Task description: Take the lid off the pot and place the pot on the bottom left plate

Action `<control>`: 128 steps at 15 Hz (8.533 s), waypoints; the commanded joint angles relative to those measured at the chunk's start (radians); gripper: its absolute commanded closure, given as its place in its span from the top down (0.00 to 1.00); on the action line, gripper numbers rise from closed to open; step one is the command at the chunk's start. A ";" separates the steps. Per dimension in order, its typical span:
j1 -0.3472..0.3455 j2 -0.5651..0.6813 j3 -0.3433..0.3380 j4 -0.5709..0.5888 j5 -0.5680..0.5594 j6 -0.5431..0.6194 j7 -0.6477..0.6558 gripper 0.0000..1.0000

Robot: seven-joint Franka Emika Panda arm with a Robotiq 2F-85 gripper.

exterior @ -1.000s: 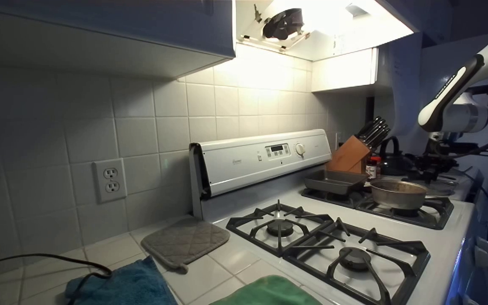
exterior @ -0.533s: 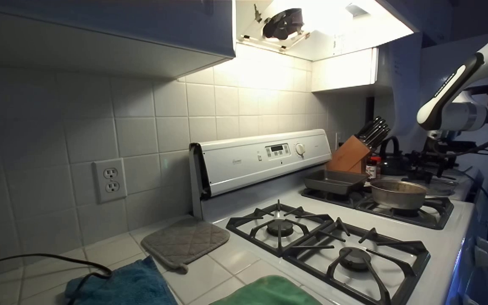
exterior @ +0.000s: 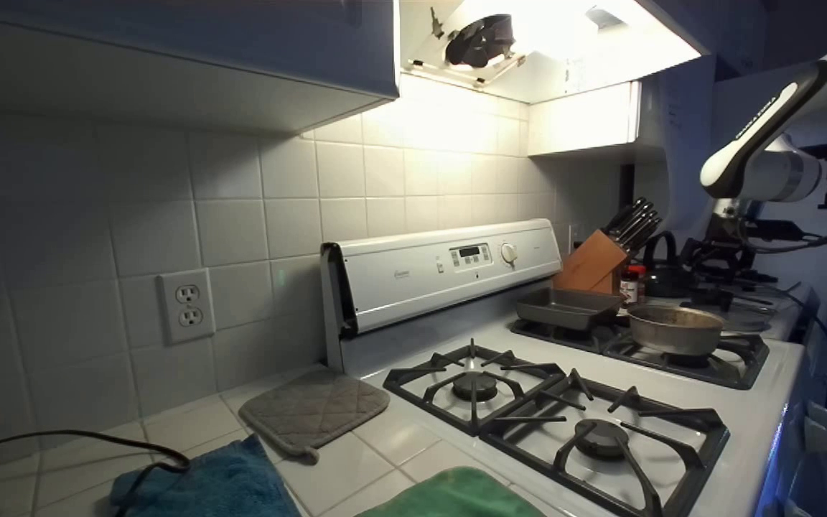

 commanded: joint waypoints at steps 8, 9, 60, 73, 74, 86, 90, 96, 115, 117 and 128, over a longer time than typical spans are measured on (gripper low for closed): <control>0.100 -0.079 0.002 -0.057 -0.015 -0.094 -0.049 1.00; 0.102 -0.083 0.002 -0.062 -0.016 -0.094 -0.049 1.00; 0.174 -0.077 0.050 -0.206 -0.040 -0.138 -0.250 0.59; 0.179 -0.052 0.069 -0.183 -0.031 -0.103 -0.245 0.00; 0.180 -0.052 0.072 -0.178 -0.033 -0.104 -0.245 0.01; 0.300 -0.154 0.187 -0.183 -0.088 -0.068 -0.302 0.01; 0.340 -0.154 0.233 -0.161 -0.076 -0.093 -0.343 0.01; 0.393 -0.121 0.292 -0.133 -0.088 -0.104 -0.400 0.01; 0.513 -0.083 0.403 -0.163 -0.217 -0.087 -0.457 0.01; 0.515 -0.077 0.408 -0.163 -0.213 -0.085 -0.467 0.01; 0.512 -0.043 0.430 -0.175 -0.206 -0.022 -0.491 0.01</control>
